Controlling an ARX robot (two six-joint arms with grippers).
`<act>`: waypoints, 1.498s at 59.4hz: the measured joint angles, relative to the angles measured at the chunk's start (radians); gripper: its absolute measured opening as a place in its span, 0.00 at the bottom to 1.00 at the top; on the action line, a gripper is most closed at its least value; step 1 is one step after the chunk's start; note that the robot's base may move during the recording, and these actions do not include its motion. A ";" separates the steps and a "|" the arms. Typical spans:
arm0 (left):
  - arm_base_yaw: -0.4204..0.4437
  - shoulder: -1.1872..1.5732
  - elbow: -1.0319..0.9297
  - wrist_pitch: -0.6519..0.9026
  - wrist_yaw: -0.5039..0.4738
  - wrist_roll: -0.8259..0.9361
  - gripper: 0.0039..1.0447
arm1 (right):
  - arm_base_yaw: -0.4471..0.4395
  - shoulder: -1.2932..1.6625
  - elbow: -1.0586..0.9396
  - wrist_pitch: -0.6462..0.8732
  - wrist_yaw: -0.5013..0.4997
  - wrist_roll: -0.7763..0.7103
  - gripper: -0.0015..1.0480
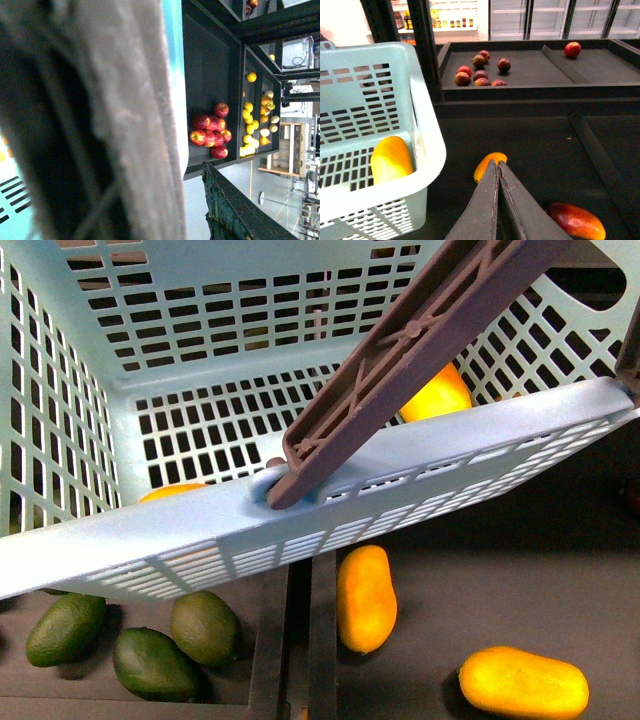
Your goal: Pick lemon and mango into basket
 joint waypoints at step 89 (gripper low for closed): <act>0.000 0.000 0.000 0.000 0.000 0.000 0.26 | 0.000 -0.496 -0.037 -0.439 0.000 -0.001 0.37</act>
